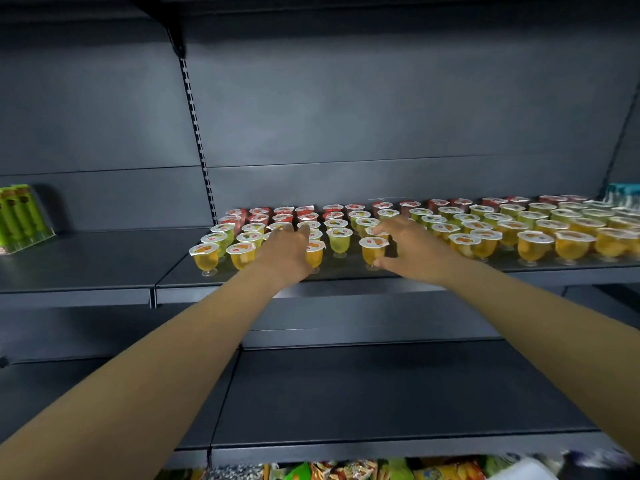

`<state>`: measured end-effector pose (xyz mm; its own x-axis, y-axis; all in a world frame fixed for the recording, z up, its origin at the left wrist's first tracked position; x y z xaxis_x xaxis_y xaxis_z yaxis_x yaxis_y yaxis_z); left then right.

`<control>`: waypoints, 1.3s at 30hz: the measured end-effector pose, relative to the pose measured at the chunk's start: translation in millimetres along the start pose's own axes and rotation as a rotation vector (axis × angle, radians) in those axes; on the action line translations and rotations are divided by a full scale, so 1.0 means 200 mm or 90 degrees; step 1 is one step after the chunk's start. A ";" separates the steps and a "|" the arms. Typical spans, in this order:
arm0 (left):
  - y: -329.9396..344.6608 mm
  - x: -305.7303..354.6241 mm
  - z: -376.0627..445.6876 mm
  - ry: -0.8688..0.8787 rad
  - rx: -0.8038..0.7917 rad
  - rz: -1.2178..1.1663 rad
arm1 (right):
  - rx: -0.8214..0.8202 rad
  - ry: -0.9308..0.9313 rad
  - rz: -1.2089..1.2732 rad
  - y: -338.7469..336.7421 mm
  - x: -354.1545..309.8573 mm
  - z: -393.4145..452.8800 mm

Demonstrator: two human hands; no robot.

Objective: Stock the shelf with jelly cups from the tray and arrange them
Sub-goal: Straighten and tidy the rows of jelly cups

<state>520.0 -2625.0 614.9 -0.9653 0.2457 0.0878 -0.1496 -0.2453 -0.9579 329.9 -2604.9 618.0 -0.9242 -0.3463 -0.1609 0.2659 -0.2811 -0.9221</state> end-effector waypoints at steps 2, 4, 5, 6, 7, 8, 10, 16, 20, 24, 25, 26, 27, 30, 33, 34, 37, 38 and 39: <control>-0.06 0.10 -0.02 0.038 0.003 0.032 | -0.009 0.024 -0.057 -0.09 0.05 -0.06; -0.11 0.19 -0.03 0.065 0.016 0.048 | -0.006 0.041 -0.096 -0.17 0.09 -0.11; -0.13 0.22 -0.04 0.074 0.022 0.047 | -0.003 0.047 -0.107 -0.20 0.11 -0.13; -0.14 0.26 -0.04 0.082 0.026 0.043 | 0.001 0.054 -0.113 -0.24 0.12 -0.15; -0.15 0.29 -0.03 0.091 0.028 0.040 | 0.006 0.062 -0.117 -0.27 0.14 -0.16; -0.15 0.32 -0.03 0.100 0.028 0.040 | 0.008 0.069 -0.122 -0.30 0.16 -0.18; -0.14 0.36 -0.01 0.117 0.027 0.045 | 0.012 0.075 -0.137 -0.33 0.19 -0.20; -0.08 0.44 0.11 0.118 0.025 0.030 | 0.002 0.084 -0.153 -0.33 0.31 -0.15; 0.03 0.45 0.23 0.083 0.011 -0.031 | 0.004 0.082 -0.113 -0.25 0.42 -0.06; 0.19 0.45 0.34 0.017 0.010 -0.149 | -0.006 0.077 0.008 -0.06 0.53 0.04; 0.23 0.45 0.36 -0.004 0.017 -0.184 | -0.013 0.076 0.031 0.00 0.55 0.07; 0.27 0.45 0.37 -0.025 0.025 -0.218 | -0.017 0.072 0.047 0.06 0.57 0.09; 0.30 0.45 0.38 -0.044 0.035 -0.244 | -0.019 0.066 0.059 0.11 0.59 0.10; 0.39 0.44 0.41 -0.066 0.070 -0.282 | -0.013 0.037 0.093 0.21 0.61 0.15; 0.43 0.42 0.42 -0.079 0.096 -0.288 | 0.009 0.015 0.117 0.26 0.62 0.19; 0.43 0.41 0.43 -0.079 0.100 -0.283 | 0.025 0.011 0.125 0.26 0.62 0.20; 0.43 0.42 0.43 -0.050 0.090 -0.290 | 0.061 0.035 0.157 0.27 0.62 0.23; 0.42 0.42 0.44 -0.041 0.083 -0.291 | 0.070 0.050 0.170 0.28 0.63 0.24; 0.42 0.43 0.45 -0.037 0.080 -0.290 | 0.077 0.063 0.181 0.29 0.63 0.25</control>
<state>406.0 -2708.4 566.5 -0.8053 0.3021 0.5102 -0.5819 -0.2375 -0.7778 242.4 -2709.9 562.9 -0.8285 -0.3393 -0.4455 0.5429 -0.2909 -0.7878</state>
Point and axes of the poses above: each hand's wrist, its own z-axis towards the middle knuckle, its own y-axis out of the palm, x = y × z, the point moved 6 cm from there along z, towards the middle knuckle, and after that the axes turned 2 degrees about -z, right-handed, at the moved point
